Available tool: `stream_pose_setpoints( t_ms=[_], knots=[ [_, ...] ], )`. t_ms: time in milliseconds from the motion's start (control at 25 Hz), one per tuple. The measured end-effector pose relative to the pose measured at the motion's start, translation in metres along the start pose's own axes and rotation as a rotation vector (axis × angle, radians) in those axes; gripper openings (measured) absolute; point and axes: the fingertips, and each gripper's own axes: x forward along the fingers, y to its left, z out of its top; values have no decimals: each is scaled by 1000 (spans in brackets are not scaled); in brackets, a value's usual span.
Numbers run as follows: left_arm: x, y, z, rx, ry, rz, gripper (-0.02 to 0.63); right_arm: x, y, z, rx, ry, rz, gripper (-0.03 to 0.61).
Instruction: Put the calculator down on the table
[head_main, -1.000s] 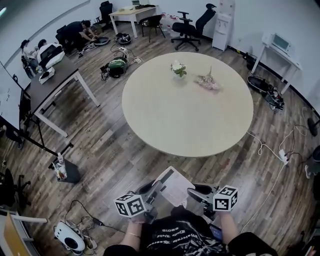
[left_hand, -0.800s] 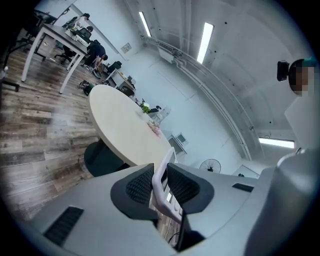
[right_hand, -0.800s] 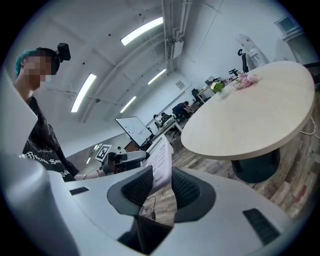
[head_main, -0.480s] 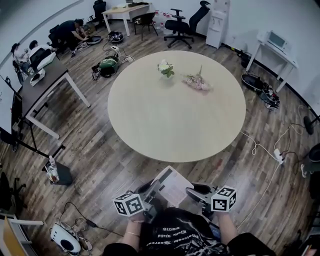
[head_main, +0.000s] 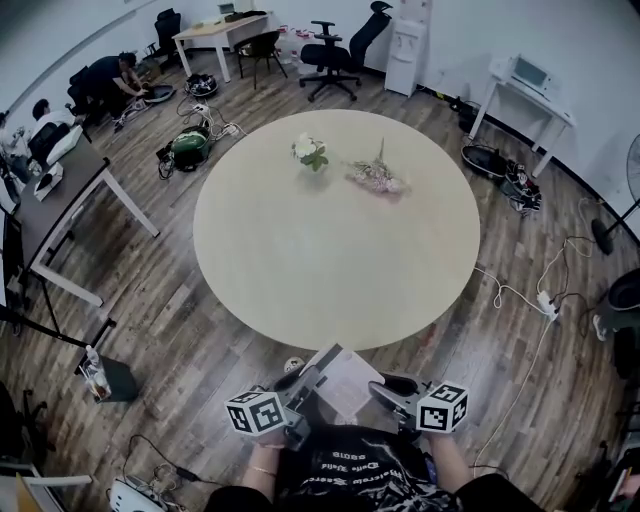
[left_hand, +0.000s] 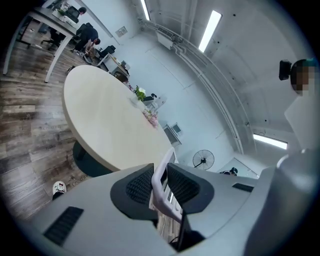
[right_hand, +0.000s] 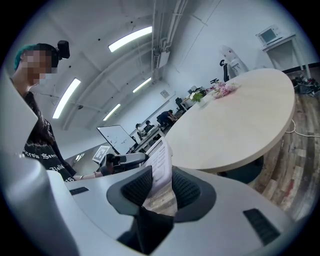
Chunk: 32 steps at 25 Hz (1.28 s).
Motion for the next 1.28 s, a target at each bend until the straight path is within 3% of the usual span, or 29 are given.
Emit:
stream_pose_setpoints(
  t_ms=[400, 720, 920, 1080, 1280],
  knots=[
    [52, 53, 114, 20, 67, -46, 98, 86, -34, 82, 42, -63, -112, 135],
    [68, 102, 189, 24, 89, -52, 98, 160, -45, 126, 20, -48, -214, 141],
    [78, 122, 220, 48, 111, -56, 98, 192, -56, 145, 9, -46, -254, 144],
    [78, 137, 245, 44, 73, -36, 101, 214, -56, 162, -75, -18, -322, 148],
    [79, 151, 261, 31, 44, 7, 101, 235, -65, 175, -96, 32, -311, 149]
  ],
)
